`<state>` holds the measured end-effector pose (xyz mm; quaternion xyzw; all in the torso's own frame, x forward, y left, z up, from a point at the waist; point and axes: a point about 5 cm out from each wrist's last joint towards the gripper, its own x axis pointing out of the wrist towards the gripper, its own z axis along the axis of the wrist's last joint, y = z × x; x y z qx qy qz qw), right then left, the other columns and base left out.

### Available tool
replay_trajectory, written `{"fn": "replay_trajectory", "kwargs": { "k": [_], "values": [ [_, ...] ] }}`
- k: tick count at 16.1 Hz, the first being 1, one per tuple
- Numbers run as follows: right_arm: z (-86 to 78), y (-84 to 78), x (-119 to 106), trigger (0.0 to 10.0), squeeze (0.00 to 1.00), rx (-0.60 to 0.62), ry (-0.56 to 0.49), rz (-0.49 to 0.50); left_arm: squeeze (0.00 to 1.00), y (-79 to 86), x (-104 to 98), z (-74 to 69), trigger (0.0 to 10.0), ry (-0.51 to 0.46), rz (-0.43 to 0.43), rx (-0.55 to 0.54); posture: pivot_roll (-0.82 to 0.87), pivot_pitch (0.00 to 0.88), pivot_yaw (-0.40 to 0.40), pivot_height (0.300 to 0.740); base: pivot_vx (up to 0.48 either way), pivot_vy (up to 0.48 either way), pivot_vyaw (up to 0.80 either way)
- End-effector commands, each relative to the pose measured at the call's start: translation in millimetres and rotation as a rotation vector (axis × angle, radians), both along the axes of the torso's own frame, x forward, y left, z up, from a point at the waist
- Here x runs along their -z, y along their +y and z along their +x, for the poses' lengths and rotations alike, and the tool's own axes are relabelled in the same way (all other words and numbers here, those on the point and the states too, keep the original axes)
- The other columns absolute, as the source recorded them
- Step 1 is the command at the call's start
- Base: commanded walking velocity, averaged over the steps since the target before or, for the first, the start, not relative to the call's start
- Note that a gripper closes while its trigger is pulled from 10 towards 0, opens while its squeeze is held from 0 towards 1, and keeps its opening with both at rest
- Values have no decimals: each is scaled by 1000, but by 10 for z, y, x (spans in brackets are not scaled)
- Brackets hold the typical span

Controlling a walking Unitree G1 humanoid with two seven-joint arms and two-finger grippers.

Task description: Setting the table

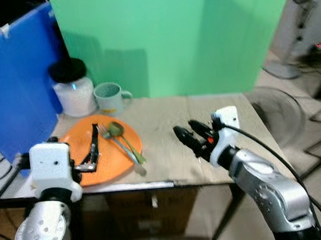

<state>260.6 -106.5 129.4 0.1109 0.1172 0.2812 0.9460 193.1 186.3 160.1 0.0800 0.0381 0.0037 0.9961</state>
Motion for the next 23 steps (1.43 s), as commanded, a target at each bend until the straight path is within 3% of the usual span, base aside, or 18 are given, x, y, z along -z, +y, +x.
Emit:
{"fn": "replay_trajectory", "kwargs": {
  "k": [1,10,13,17,18,19,20,21,22,23],
  "values": [
    [30,-38,5,10000,0,19,0,-4,0,-17,-29,2,10000,-7,11,18,52,0,-4,740,300,0,0],
    [60,-67,2,10000,0,9,-17,-21,0,-56,23,-16,10000,31,24,70,46,0,1,740,221,0,0],
    [78,-19,-18,10000,0,-51,-36,-14,0,-5,42,-41,10000,49,41,40,49,0,-2,740,0,0,0],
    [88,-4,-38,10000,0,-121,-51,-35,0,172,160,-100,10000,153,29,-34,47,0,-6,740,0,0,0],
    [79,1,-48,10000,0,-160,-60,-44,39,228,178,-116,10000,173,32,-47,43,0,-14,740,0,0,0],
    [56,23,-62,10000,0,-255,-77,-73,424,321,211,-145,10000,208,51,-65,43,0,-14,740,0,0,0],
    [47,42,-57,10000,0,-305,-79,-104,365,338,221,-156,10000,217,61,-66,35,0,-12,740,0,0,0],
    [48,79,-26,10000,0,-366,-61,-169,220,342,225,-164,10000,223,81,-49,34,0,-13,740,0,0,0],
    [59,127,-1,10000,0,-391,-31,-198,0,304,213,-176,10000,221,82,2,29,0,-15,740,0,0,0],
    [59,245,15,10000,675,-440,15,-209,0,245,190,-211,10000,221,107,100,29,0,-18,740,0,0,0]
  ]
}}
